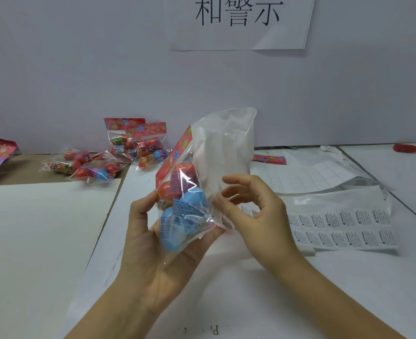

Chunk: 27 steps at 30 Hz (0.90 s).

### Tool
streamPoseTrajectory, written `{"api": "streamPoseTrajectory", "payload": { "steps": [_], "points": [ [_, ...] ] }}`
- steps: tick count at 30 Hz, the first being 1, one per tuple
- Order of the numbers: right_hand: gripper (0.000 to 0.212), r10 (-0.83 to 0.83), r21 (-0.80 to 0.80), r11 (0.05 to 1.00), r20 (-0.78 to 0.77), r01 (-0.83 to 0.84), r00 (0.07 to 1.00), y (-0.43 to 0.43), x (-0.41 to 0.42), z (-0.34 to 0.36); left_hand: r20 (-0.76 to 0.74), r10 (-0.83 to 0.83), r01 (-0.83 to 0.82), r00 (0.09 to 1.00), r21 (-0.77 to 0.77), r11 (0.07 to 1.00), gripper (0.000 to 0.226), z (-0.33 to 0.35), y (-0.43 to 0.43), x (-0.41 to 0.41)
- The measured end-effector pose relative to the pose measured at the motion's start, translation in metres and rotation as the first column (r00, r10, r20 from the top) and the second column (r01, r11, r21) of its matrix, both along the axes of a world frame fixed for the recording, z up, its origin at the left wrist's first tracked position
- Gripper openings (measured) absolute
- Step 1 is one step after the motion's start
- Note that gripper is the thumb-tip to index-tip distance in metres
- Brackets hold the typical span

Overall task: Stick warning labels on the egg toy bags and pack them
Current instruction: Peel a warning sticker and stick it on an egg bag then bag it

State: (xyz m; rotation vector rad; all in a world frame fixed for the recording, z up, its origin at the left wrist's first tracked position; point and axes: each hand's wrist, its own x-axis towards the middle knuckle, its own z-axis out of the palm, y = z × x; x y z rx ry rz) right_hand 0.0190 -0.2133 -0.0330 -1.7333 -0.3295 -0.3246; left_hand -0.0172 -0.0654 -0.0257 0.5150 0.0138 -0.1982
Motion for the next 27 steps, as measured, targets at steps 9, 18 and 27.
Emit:
{"api": "streamPoseTrajectory", "payload": {
  "steps": [9, 18, 27],
  "points": [
    [0.080, 0.043, -0.131, 0.991, 0.239, -0.012, 0.970, -0.012, -0.001, 0.009, 0.193, -0.253, 0.179, 0.948, 0.333, 0.926, 0.048, 0.014, 0.005, -0.005],
    [0.080, 0.213, 0.239, 0.958, -0.220, -0.159, 0.952, -0.037, 0.018, 0.025, 0.012, 0.105, -0.096, 0.994, 0.529, 0.843, 0.026, 0.018, 0.020, 0.006],
    [0.034, 0.167, 0.274, 0.957, -0.238, -0.099, 0.957, -0.032, 0.015, 0.025, 0.173, 0.327, -0.177, 0.929, 0.984, -0.019, 0.083, -0.010, 0.024, 0.021]
  ]
}}
